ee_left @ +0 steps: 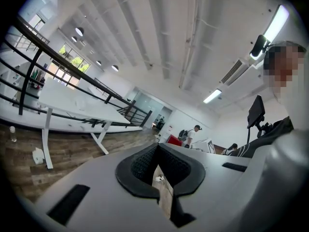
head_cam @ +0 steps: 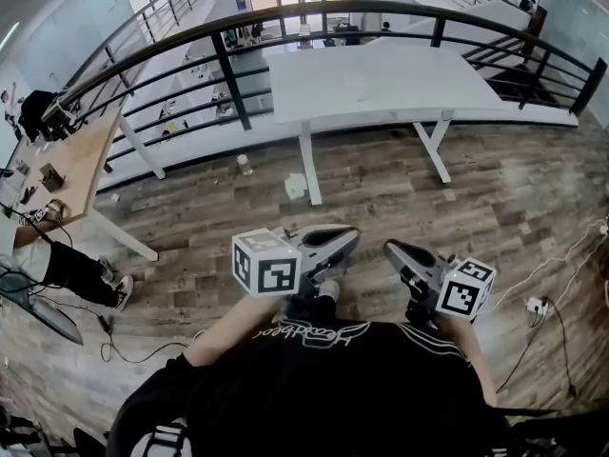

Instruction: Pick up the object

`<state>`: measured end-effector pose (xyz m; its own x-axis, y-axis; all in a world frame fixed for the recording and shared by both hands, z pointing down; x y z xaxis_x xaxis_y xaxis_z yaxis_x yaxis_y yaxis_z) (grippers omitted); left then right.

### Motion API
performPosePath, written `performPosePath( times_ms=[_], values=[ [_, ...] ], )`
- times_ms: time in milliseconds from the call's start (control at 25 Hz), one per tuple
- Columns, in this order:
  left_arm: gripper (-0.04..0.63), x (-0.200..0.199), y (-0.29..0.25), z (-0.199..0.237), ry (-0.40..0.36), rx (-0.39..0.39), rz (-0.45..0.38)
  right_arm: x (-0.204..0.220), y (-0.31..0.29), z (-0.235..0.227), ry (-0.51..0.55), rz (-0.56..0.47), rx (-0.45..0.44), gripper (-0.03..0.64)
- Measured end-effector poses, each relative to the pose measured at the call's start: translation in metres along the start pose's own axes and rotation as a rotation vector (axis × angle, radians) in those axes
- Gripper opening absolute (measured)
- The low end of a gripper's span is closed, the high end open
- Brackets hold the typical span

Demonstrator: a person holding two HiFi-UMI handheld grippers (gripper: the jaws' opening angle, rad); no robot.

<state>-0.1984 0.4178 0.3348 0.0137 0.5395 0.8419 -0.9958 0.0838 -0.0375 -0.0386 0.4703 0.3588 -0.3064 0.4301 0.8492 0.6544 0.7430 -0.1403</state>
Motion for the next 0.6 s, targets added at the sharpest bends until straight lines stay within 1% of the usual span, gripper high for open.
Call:
performPosePath(
  times_ms=[320, 440, 600],
  values=[
    [0.008, -0.081, -0.033, 0.142, 0.058, 0.000, 0.044, -0.067, -0.103, -0.094, -0.075, 0.012, 0.050, 0.021],
    [0.008, -0.113, -0.043, 0.189, 0.060, 0.003, 0.053, -0.092, -0.143, -0.129, -0.094, 0.008, 0.061, 0.021],
    [0.008, -0.155, -0.048, 0.246, 0.054, 0.005, 0.061, -0.128, -0.197, -0.163, -0.088, -0.001, 0.062, 0.021]
  ],
)
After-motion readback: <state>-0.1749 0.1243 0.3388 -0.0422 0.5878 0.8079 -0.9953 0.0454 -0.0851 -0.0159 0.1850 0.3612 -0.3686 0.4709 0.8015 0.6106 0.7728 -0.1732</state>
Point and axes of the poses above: the fingertips, and each gripper's own axes: y backward along the fingers, z to its left, x out of its underside, the point moved 6 cm from there along y, backward along the fingers, and after that the axes turned 6 degrees about x, right-handed, at the moved point
